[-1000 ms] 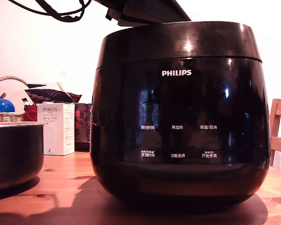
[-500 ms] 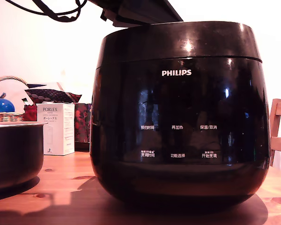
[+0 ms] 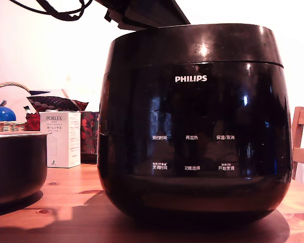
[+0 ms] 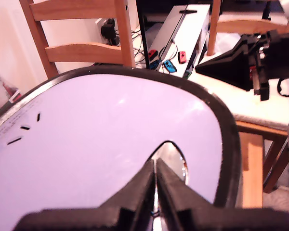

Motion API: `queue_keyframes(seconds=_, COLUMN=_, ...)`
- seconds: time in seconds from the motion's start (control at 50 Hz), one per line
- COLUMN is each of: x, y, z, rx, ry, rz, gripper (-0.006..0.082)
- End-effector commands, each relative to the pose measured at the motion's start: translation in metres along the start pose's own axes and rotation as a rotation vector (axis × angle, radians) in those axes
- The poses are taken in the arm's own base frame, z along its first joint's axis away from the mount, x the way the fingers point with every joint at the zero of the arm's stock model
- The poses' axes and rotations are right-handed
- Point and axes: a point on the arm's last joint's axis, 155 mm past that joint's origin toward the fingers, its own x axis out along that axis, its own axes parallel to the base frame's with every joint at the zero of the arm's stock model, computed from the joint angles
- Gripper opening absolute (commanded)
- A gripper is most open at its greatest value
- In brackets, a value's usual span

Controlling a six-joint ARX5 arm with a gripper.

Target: Open the rice cooker by pressing the large metal button on the top of its lid with medium force

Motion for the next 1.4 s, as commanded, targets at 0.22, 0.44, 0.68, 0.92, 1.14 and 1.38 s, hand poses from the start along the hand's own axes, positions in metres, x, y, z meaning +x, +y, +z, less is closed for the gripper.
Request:
queue_keyframes(seconds=0.22, x=0.021, y=-0.011, z=-0.098, rx=-0.062, ry=0.285, rz=-0.049, gripper=-0.0024)
queue_keyframes(seconds=0.44, x=0.024, y=-0.01, z=-0.091, rx=-0.059, ry=0.256, rz=-0.047, gripper=-0.0024)
queue_keyframes(seconds=0.68, x=0.026, y=-0.016, z=-0.043, rx=-0.132, ry=0.07, rz=-0.093, gripper=-0.0024)
queue_keyframes(seconds=0.92, x=0.007, y=-0.005, z=0.018, rx=-0.138, ry=-0.145, rz=-0.051, gripper=-0.0024)
queue_keyframes(seconds=1.14, x=-0.014, y=0.013, z=0.037, rx=-0.13, ry=-0.204, rz=0.049, gripper=-0.0024)
queue_keyframes(seconds=1.38, x=-0.032, y=0.038, z=0.034, rx=-0.15, ry=-0.195, rz=0.156, gripper=-0.0024)
